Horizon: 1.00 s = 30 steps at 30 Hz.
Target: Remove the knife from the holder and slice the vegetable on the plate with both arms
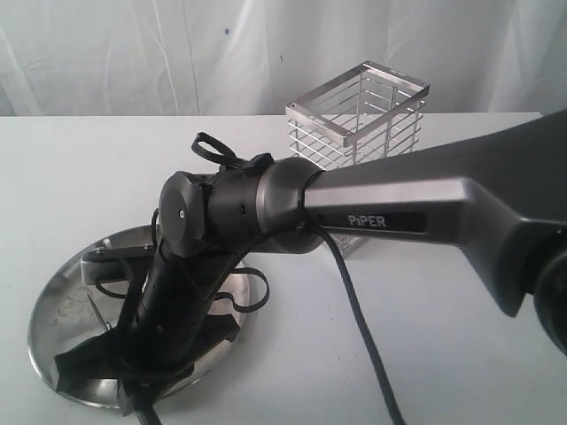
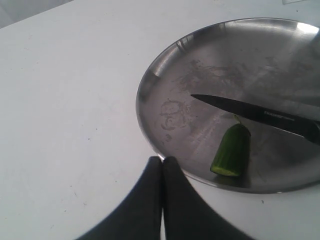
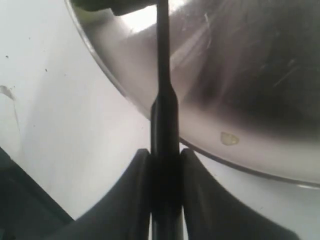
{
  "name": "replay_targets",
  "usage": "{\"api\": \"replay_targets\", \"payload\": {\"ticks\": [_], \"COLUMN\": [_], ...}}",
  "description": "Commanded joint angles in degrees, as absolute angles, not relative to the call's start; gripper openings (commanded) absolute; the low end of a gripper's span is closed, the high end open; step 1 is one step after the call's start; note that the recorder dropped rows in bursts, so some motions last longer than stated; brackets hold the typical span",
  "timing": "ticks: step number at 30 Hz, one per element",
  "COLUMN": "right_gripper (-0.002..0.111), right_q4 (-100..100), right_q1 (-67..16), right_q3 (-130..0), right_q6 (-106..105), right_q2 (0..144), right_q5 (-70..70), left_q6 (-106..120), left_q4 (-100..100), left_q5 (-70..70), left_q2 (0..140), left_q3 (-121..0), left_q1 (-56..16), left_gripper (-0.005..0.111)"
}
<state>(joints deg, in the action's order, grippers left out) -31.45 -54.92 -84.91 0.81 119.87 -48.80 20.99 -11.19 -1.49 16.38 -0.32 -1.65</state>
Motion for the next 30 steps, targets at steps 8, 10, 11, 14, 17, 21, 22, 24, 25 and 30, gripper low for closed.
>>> {"api": "replay_targets", "payload": {"ticks": [8,10,11,14,17,21,22,24,25,30], "right_gripper": [0.003,0.003,0.003,0.003,0.003,0.003,0.003,0.003,0.003,0.003], "right_q4": [-31.81,-31.55,-31.58,-31.58,-31.58,-31.45,-31.45,-31.45,-31.45,-31.45], "right_q1": [-55.97,-55.97,-55.97,-55.97,-55.97,-55.97,-55.97,-55.97,-55.97,-55.97], "right_q3": [-85.21,-85.21,-85.21,-85.21,-85.21,-85.21,-85.21,-85.21,-85.21,-85.21], "right_q6": [0.0,0.0,0.0,0.0,0.0,0.0,0.0,0.0,0.0,0.0], "right_q2": [120.2,120.2,120.3,120.7,121.03,121.03,121.03,121.03,121.03,121.03], "right_q5": [-49.54,-49.54,-49.54,-49.91,-51.15,-52.19,-52.34,-52.59,-52.59,-53.15], "left_q6": [20.9,20.9,20.9,20.9,20.9,20.9,20.9,20.9,20.9,20.9], "left_q4": [-11.72,-11.72,-11.72,-11.72,-11.72,-11.72,-11.72,-11.72,-11.72,-11.72], "left_q5": [-1.61,-1.61,-1.61,-1.61,-1.61,-1.61,-1.61,-1.61,-1.61,-1.61], "left_q2": [16.0,16.0,16.0,16.0,16.0,16.0,16.0,16.0,16.0,16.0], "left_q3": [0.0,0.0,0.0,0.0,0.0,0.0,0.0,0.0,0.0,0.0], "left_q1": [-1.9,-1.9,-1.9,-1.9,-1.9,-1.9,-1.9,-1.9,-1.9,-1.9], "left_gripper": [0.0,0.0,0.0,0.0,0.0,0.0,0.0,0.0,0.0,0.0]}}
